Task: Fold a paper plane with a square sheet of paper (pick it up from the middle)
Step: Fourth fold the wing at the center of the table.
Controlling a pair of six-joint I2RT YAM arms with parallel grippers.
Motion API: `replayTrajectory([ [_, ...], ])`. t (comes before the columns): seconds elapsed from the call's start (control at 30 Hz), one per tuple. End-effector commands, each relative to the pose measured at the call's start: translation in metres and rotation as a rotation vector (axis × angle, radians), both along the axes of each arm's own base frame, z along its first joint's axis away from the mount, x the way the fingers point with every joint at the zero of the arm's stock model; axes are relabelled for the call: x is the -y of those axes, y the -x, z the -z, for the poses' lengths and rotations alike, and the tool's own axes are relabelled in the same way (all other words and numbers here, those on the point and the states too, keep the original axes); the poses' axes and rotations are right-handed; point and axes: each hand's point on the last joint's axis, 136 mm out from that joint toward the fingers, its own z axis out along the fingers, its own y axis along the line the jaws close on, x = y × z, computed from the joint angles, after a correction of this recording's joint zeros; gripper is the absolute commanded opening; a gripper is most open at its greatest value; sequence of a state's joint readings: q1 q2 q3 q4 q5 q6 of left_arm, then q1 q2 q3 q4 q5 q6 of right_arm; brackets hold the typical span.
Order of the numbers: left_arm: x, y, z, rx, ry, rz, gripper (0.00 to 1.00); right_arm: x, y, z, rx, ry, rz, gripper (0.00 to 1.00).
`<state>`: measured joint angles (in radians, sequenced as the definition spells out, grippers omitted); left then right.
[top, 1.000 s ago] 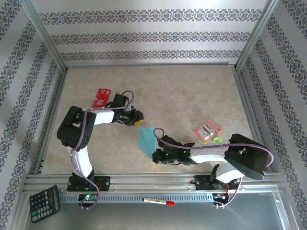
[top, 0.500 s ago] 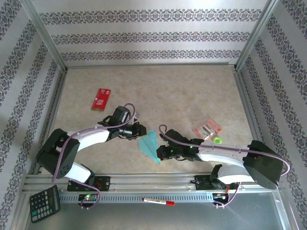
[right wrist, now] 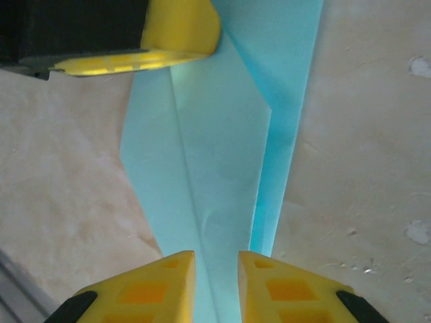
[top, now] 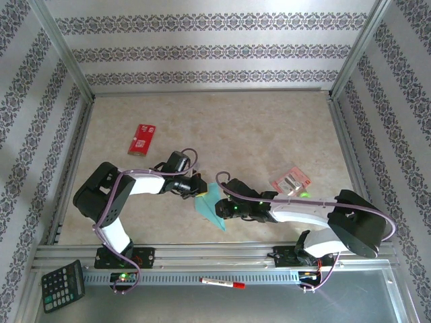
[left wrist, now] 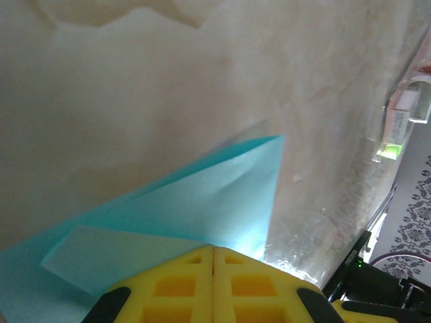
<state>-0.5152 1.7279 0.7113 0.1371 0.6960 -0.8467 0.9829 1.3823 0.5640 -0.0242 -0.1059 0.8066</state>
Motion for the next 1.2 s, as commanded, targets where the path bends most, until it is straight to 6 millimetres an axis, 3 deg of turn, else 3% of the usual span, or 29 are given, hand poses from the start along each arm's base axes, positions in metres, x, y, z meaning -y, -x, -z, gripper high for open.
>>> replayTrajectory([
  [0.0,0.001,-0.008,-0.001,0.031,0.024,-0.007,0.06,-0.005,-0.015,-0.004,0.048,0.006,0.008,0.24],
  [0.37,0.002,-0.009,-0.007,0.035,0.035,-0.01,0.07,-0.001,-0.014,0.01,0.025,0.032,0.008,0.25],
  [0.6,0.005,-0.013,-0.029,0.067,0.065,-0.015,0.12,0.005,-0.013,0.008,0.015,0.006,0.033,0.26],
  [1.17,-0.001,-0.017,-0.042,0.086,0.067,-0.03,0.2,-0.006,-0.01,0.014,-0.028,-0.075,0.032,0.25],
])
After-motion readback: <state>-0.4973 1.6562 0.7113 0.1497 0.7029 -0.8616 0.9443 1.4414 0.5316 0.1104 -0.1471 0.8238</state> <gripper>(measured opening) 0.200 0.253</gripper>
